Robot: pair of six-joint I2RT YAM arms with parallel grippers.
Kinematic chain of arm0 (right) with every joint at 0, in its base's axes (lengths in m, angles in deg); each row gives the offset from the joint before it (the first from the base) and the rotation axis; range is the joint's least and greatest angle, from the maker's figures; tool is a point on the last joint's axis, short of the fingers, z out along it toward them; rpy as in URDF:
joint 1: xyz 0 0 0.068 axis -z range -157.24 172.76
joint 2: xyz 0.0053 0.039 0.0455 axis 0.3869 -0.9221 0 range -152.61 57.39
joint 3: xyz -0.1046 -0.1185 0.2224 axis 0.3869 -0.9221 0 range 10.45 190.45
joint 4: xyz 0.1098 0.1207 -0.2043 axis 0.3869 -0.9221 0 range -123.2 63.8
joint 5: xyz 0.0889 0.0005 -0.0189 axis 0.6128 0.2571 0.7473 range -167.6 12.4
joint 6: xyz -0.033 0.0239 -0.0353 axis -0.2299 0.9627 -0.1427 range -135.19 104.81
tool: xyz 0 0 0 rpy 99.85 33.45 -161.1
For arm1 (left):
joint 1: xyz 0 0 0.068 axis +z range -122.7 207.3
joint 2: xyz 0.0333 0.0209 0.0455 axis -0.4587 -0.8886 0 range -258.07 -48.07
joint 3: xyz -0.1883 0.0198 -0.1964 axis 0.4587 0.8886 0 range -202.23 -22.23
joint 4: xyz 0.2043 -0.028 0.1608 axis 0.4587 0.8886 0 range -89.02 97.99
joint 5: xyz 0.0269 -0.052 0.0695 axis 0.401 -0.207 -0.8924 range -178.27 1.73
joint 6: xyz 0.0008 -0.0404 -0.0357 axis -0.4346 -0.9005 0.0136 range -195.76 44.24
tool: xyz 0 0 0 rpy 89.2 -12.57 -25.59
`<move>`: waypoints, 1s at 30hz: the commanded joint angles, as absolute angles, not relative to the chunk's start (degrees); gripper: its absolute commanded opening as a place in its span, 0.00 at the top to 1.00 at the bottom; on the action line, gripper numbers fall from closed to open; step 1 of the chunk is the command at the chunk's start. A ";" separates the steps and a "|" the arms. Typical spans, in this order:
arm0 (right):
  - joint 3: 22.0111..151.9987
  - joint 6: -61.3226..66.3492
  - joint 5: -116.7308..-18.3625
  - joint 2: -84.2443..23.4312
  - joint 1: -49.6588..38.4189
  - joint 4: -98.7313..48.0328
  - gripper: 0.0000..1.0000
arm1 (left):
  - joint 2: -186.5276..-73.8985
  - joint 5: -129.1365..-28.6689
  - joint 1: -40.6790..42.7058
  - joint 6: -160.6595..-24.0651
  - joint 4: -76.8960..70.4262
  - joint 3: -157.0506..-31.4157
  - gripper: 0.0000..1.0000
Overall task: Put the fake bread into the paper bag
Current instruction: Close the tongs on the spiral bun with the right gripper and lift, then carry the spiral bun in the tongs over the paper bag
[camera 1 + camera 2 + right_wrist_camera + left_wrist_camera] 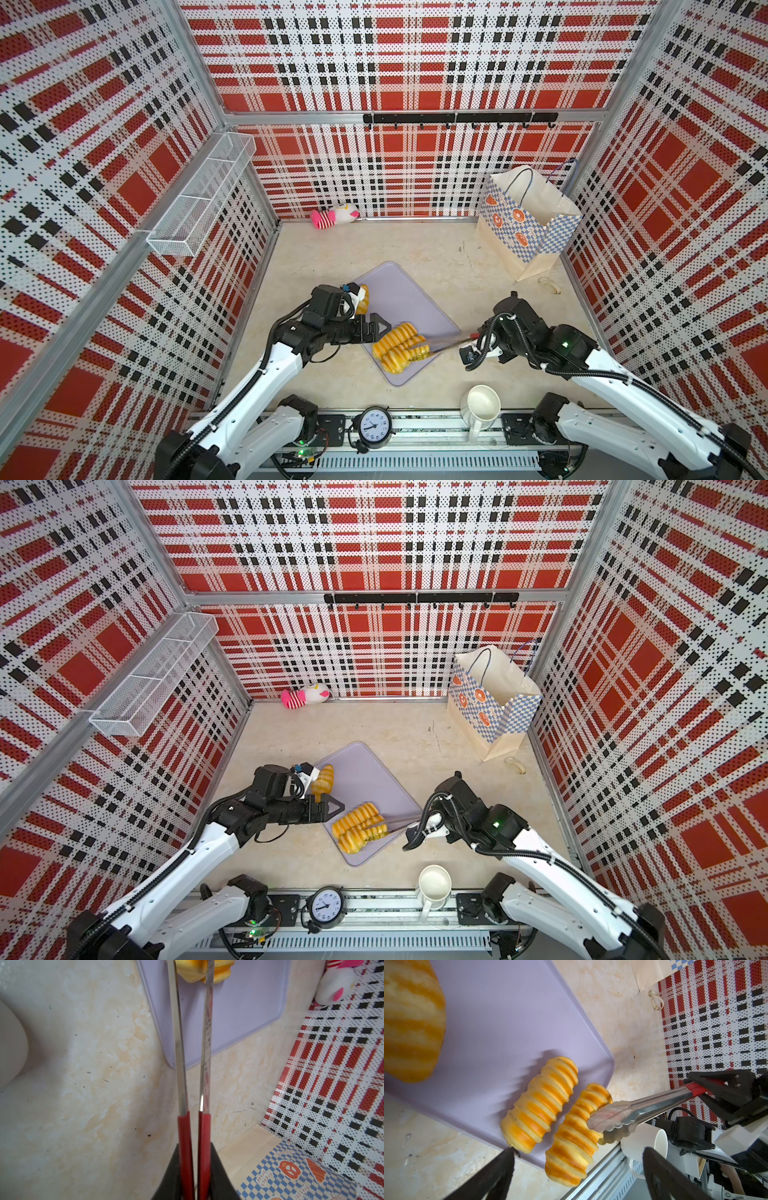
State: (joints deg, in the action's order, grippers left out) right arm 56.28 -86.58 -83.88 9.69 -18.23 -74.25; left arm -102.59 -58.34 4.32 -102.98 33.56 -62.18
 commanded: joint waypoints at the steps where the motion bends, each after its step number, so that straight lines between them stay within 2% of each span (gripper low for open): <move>1: 55.58 -85.33 -80.74 15.09 -15.53 -71.34 0.84 | -101.90 -58.02 4.48 -105.39 27.87 -64.16 0.02; 8: 54.55 -77.69 -86.61 18.26 -13.91 -67.25 0.84 | -99.71 -56.31 6.01 -108.09 18.73 -64.11 0.02; 16: 63.38 -47.06 -94.44 11.38 -13.93 -65.29 0.87 | -96.14 -59.35 6.65 -108.33 9.43 -62.91 0.02; 21: 67.85 -28.62 -100.83 7.58 -13.89 -64.76 0.83 | -97.24 -57.13 6.57 -110.85 1.80 -60.44 0.02; 30: 74.64 -9.26 -107.10 4.48 -13.73 -67.72 0.85 | -101.82 -60.52 3.26 -114.43 -10.51 -59.12 0.02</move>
State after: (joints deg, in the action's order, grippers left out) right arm 71.73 -19.57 -103.36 3.62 -14.16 -69.47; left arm -100.80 -58.95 4.95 -113.12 -3.16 -59.42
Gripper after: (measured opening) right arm 0.166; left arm 0.983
